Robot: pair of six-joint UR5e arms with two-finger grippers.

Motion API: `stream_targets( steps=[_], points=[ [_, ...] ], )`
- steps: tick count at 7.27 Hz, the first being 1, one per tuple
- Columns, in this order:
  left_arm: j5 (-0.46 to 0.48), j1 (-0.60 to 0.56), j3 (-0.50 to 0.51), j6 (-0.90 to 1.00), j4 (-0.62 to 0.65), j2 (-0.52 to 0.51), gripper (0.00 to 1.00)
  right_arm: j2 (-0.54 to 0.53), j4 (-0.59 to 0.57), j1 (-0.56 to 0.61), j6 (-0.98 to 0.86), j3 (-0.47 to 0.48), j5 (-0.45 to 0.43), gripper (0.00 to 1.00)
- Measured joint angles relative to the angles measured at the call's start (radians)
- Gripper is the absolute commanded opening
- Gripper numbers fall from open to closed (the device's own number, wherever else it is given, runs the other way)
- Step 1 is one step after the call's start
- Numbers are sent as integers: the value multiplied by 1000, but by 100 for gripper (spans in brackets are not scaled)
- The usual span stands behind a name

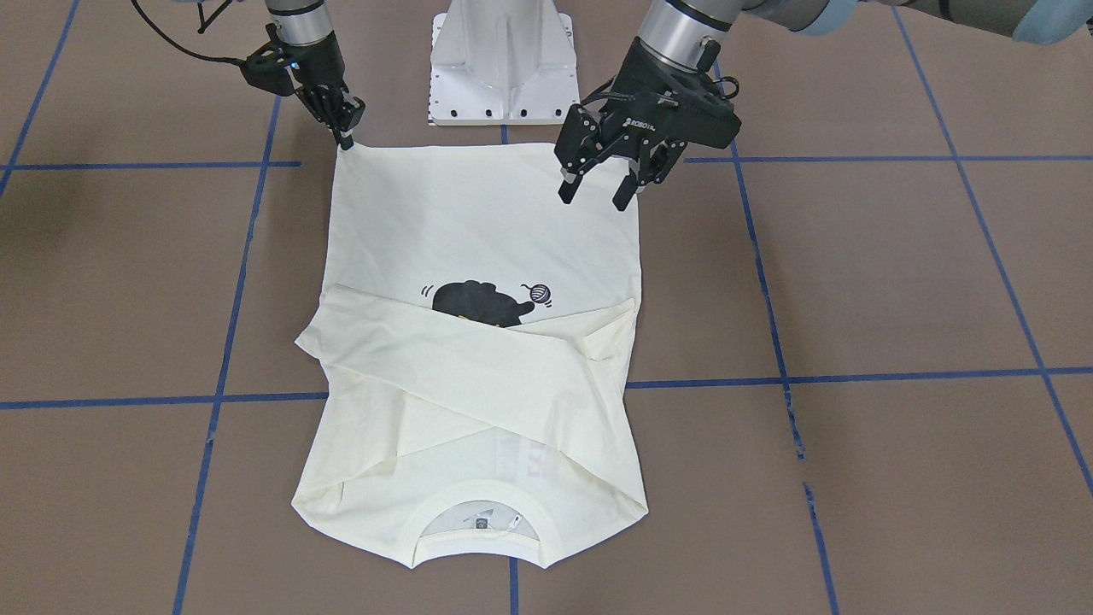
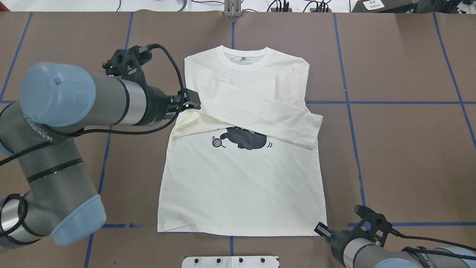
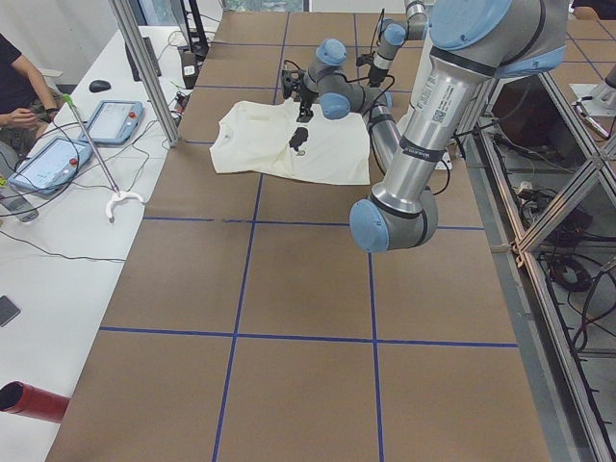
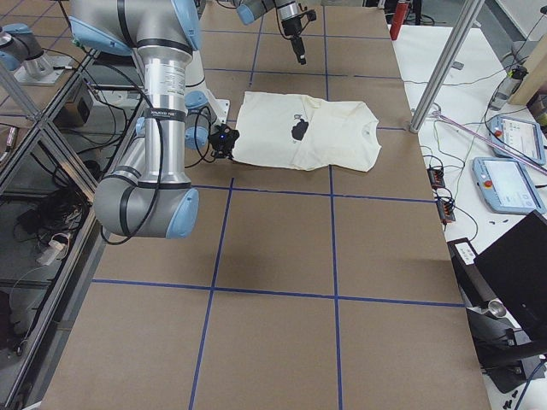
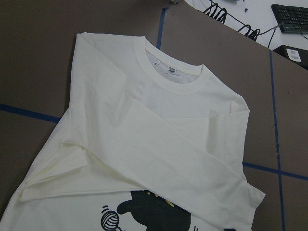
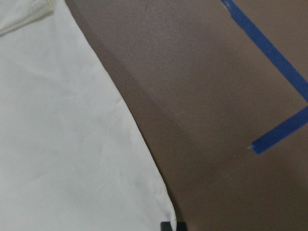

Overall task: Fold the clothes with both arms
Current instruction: 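Release the sleeve and move both grippers to the hem corners nearest the robot, then grasp both hem corners nearest the robot with the left and right grippers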

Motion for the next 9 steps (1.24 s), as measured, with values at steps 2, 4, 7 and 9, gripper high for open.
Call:
stream_targets(
  steps=[2,4,7,9],
  points=[
    [133,169,-34,-117,19,157,74,-12,-1,-1,-1,30,2,0],
    [176,296,-24,-252,24,220,68,-29,-1,-2,-11,39,2,0],
    [164,402,-15,-353,53,236,62,-36,0,-7,-16,40,-2,0],
    [154,426,3,-361,67,235,56,-36,0,-13,-16,40,-12,0]
  ],
)
